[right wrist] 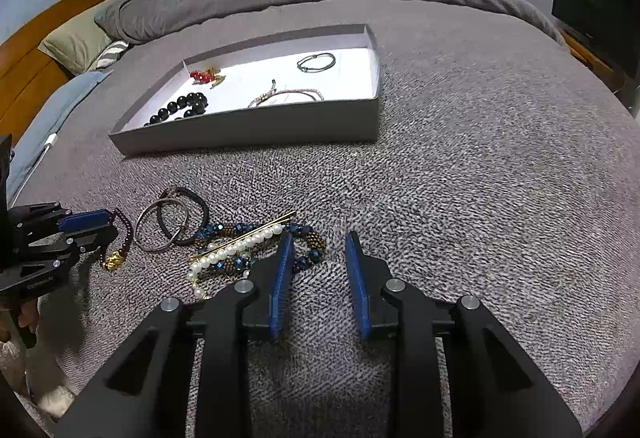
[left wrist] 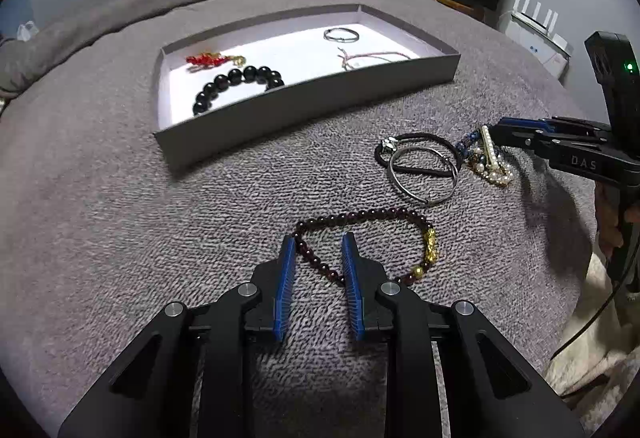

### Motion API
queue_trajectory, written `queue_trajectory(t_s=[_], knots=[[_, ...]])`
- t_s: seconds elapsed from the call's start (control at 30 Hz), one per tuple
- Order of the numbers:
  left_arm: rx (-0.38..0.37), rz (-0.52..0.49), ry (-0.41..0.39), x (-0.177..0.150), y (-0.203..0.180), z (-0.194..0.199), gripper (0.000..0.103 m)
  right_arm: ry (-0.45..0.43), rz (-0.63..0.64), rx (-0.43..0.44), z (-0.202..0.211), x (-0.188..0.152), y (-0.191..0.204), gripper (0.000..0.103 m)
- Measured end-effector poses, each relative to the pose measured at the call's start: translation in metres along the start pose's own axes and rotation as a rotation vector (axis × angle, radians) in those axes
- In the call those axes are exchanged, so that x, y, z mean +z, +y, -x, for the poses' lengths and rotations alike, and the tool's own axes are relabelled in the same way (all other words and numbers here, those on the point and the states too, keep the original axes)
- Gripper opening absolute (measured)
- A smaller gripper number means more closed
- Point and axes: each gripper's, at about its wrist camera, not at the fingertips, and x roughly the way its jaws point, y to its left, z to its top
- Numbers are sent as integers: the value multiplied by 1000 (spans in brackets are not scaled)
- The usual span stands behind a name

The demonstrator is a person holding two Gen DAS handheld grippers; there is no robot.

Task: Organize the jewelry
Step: 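Grasp the small dark bead bracelet with the left tool while the right tool grasps a blue beaded bracelet, then carry both bracelets into the tray and lower them with both tools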

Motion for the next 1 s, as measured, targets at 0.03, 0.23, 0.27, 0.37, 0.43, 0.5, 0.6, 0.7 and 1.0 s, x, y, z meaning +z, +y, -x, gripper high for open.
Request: queue_trajectory(t_s=[0.03,0.23,0.27,0.37,0.43,0.5,0.6,0.7,1.0], knots=[[-6,5,2,0,1,-3,25,6,14,2,-1,0,2,23],[-17,7,-9,1,5,-3,11,0,50,0,3,1,10,8],[-6,3,-13,1,4,-2,9,-5,42,4,4,1,8,7],[2,4,-26,0,2,3,6,-44,37,4,14,2,9,7],[5,-3,-43,1,1,11,6,-81,46,8,24,5,12,7],[7,-5,-61,2,1,19,6,-109,56,13,33,8,15,7],[6,-4,-92,5,0,33,6,-145,63,17,45,13,19,7],[8,-11,-130,9,-2,48,6,-173,83,15,55,18,24,7],[52,-27,-217,31,10,85,6,-264,103,-11,86,41,19,7]])
